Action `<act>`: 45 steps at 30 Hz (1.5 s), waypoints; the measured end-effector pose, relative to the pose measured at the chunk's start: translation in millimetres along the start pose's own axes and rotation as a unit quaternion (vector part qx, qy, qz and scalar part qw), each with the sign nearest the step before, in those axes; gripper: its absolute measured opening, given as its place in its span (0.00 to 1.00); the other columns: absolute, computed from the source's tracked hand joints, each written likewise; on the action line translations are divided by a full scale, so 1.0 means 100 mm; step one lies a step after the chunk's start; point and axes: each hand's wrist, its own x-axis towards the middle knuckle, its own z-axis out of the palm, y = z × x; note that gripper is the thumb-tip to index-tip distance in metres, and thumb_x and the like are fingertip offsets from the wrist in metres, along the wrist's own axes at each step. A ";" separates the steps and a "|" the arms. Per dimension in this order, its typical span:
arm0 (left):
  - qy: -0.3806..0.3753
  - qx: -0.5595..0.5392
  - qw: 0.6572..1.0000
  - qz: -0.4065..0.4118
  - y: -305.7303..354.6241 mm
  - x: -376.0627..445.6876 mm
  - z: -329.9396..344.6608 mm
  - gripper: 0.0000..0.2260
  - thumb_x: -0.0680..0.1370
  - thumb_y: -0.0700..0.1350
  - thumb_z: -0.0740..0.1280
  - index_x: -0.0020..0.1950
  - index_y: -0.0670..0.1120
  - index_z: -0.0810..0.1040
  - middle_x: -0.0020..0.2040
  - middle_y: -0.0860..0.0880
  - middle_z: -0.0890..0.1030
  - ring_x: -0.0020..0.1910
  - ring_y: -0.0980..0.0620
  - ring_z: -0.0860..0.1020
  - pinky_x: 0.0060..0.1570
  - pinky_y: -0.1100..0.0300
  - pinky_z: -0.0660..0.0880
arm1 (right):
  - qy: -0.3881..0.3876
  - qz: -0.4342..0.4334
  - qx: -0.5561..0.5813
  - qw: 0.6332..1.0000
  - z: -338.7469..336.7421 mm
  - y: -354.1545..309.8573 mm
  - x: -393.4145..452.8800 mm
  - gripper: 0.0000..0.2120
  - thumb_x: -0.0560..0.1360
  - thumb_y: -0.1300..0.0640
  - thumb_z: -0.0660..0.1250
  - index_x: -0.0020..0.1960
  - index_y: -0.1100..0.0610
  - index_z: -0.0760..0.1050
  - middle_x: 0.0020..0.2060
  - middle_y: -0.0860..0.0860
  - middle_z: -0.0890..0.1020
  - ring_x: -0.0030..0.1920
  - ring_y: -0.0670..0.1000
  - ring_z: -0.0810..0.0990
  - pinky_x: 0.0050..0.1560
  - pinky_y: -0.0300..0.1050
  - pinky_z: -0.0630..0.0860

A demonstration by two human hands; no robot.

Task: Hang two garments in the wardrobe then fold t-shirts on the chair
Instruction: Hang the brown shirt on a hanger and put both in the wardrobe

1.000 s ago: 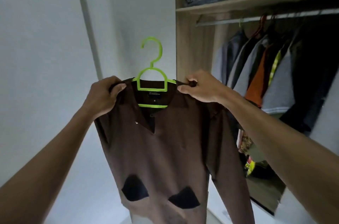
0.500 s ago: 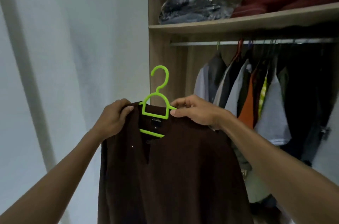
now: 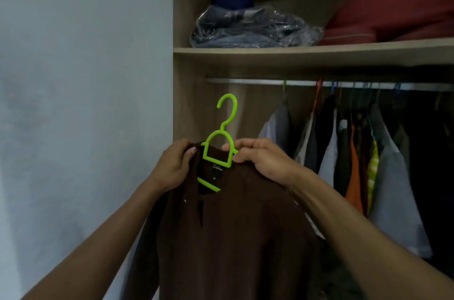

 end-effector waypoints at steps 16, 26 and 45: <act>-0.022 -0.048 0.999 0.002 -0.67 2.19 1.05 0.21 0.79 0.53 0.58 0.68 0.45 0.76 0.60 0.46 0.82 0.60 0.46 0.79 0.61 0.53 0.75 | 0.166 -0.002 0.070 0.984 -0.62 0.39 2.03 0.11 0.77 0.70 0.66 0.56 0.66 0.82 0.55 0.65 0.84 0.33 0.42 0.79 0.32 0.27 0.73; 0.016 0.043 0.995 0.089 -0.79 3.61 1.34 0.20 0.82 0.41 0.62 0.73 0.36 0.69 0.71 0.34 0.72 0.70 0.35 0.70 0.67 0.52 0.66 | 0.340 0.063 0.067 0.936 -1.00 0.37 3.24 0.15 0.71 0.58 0.68 0.55 0.64 0.80 0.49 0.62 0.83 0.49 0.60 0.84 0.48 0.55 0.81; 0.064 0.124 0.973 0.183 -0.64 4.78 1.94 0.19 0.84 0.55 0.56 0.75 0.56 0.68 0.72 0.48 0.72 0.73 0.43 0.65 0.74 0.36 0.49 | 0.446 0.054 -0.024 0.893 -1.41 0.74 3.92 0.15 0.72 0.56 0.66 0.53 0.66 0.79 0.50 0.62 0.84 0.49 0.61 0.85 0.39 0.48 0.77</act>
